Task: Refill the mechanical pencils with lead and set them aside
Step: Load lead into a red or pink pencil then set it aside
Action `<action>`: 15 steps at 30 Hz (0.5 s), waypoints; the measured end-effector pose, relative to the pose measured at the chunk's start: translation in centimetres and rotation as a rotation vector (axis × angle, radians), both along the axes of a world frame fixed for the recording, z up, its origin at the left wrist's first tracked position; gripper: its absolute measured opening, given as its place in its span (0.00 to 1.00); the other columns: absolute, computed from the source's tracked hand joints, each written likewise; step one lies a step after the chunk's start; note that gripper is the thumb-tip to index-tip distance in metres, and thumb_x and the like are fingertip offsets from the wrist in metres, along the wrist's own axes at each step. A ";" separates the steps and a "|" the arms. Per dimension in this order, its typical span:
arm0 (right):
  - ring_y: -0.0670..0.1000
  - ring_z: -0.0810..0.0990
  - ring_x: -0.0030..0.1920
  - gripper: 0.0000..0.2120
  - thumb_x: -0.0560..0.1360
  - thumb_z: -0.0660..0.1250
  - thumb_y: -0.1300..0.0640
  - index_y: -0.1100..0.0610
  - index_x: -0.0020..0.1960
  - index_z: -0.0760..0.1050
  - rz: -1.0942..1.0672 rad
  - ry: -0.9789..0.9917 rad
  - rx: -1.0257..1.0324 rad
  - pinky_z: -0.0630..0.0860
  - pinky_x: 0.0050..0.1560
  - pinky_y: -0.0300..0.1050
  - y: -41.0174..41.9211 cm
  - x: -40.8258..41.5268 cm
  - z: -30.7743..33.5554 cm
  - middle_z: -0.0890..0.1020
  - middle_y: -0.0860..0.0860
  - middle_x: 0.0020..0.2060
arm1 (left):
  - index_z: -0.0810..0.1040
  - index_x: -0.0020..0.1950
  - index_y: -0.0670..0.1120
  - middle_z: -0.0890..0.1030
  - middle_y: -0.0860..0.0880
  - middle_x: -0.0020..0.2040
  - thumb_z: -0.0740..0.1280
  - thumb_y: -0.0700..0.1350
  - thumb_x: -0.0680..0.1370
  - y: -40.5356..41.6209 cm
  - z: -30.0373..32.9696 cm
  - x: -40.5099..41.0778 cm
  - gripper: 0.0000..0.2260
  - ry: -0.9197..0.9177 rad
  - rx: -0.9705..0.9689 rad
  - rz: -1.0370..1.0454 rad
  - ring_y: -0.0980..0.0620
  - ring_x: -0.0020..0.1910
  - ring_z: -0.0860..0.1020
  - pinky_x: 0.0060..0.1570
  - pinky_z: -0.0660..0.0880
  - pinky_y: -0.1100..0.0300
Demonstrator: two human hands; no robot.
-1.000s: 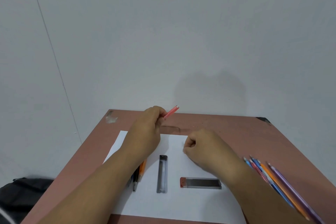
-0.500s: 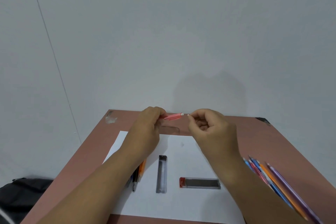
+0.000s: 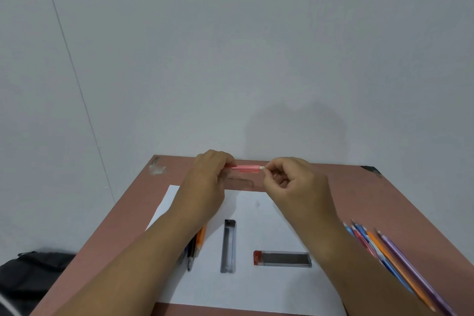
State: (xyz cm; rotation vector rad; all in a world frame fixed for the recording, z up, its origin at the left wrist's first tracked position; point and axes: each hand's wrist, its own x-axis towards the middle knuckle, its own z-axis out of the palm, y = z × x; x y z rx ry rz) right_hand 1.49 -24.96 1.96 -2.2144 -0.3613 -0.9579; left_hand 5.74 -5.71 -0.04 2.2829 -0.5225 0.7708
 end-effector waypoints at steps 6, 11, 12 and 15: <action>0.44 0.79 0.39 0.07 0.74 0.73 0.58 0.50 0.39 0.81 0.003 0.123 0.099 0.75 0.37 0.36 0.0 0.0 0.2 0.79 0.42 0.32 | 0.80 0.53 0.47 0.77 0.55 0.49 0.65 0.31 0.79 0.1 -0.2 0.1 0.12 -0.015 0.011 -0.007 0.53 0.50 0.73 0.48 0.69 0.66; 0.45 0.79 0.38 0.06 0.75 0.71 0.57 0.50 0.39 0.80 -0.004 0.200 -0.034 0.76 0.37 0.38 -0.4 0.1 0.3 0.79 0.42 0.33 | 0.81 0.54 0.48 0.77 0.55 0.50 0.65 0.32 0.79 0.3 -0.3 0.3 0.13 -0.022 0.053 0.018 0.54 0.51 0.70 0.48 0.67 0.69; 0.45 0.79 0.37 0.06 0.75 0.70 0.56 0.49 0.39 0.79 -0.009 0.227 -0.084 0.78 0.38 0.42 -0.6 0.2 0.4 0.79 0.42 0.33 | 0.81 0.54 0.48 0.77 0.55 0.51 0.65 0.32 0.79 0.5 -0.3 0.4 0.13 -0.025 0.067 0.022 0.54 0.51 0.70 0.48 0.67 0.69; 0.46 0.77 0.35 0.08 0.75 0.68 0.56 0.49 0.38 0.78 -0.006 0.331 -0.211 0.78 0.37 0.48 -0.8 0.3 0.7 0.77 0.44 0.32 | 0.82 0.54 0.48 0.78 0.54 0.51 0.67 0.32 0.79 0.7 -0.4 0.6 0.12 -0.056 0.103 0.004 0.54 0.53 0.69 0.48 0.69 0.64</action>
